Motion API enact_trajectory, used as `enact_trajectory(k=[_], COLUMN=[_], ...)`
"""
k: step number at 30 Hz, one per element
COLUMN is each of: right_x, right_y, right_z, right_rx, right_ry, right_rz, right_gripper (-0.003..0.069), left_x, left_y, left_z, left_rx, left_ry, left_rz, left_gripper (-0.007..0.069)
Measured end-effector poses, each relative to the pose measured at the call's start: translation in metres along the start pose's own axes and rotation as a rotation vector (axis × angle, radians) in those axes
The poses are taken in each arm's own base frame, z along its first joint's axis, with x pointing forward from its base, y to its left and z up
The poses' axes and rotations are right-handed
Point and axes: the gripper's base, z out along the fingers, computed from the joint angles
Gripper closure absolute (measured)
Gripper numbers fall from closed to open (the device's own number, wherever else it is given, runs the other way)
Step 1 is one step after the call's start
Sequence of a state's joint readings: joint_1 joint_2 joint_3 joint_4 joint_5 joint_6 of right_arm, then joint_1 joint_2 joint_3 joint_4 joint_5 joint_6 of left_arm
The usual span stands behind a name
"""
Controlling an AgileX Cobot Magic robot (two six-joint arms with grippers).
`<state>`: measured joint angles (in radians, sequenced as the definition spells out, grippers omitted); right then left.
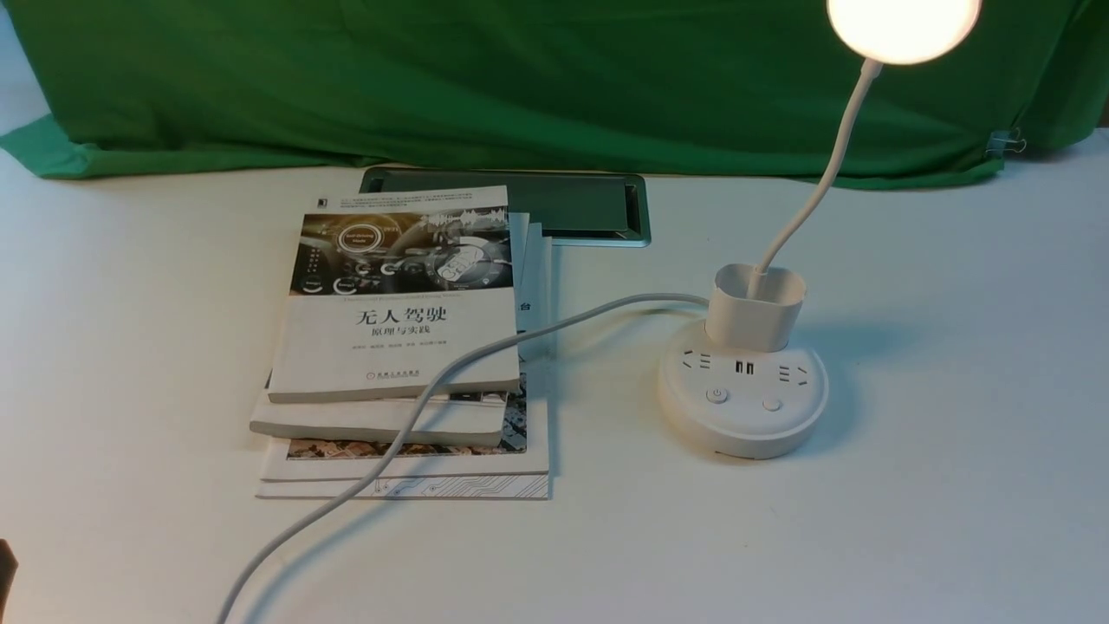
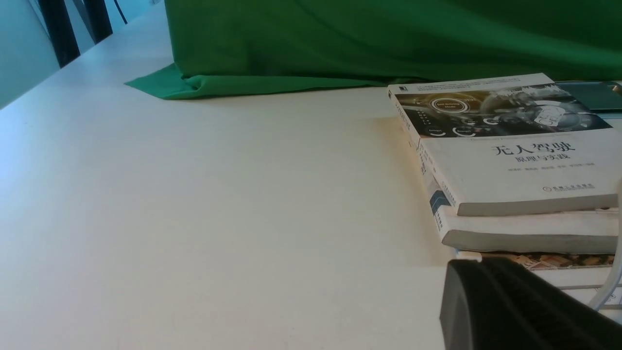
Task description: Turn on the desk lamp on the white desktop with your hand.
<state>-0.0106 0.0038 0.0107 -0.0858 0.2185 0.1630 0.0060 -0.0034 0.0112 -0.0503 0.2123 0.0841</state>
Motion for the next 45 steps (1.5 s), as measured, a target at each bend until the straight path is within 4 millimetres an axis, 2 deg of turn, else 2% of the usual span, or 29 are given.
enact_trajectory(k=[14,45], right_x=[0.0000,0.0002], right_y=[0.0000,0.0000], right_z=[0.0000,0.0000], right_rx=[0.000,0.000], right_ry=[0.000,0.002], right_rz=[0.001,0.002], right_gripper=[0.0423,0.0422], left_x=[0.0000,0.0000], left_y=[0.0000,0.0000], left_z=[0.0000,0.0000], left_rx=[0.000,0.000], left_ry=[0.000,0.000], left_rz=[0.000,0.000], left_gripper=[0.0603,0.0603])
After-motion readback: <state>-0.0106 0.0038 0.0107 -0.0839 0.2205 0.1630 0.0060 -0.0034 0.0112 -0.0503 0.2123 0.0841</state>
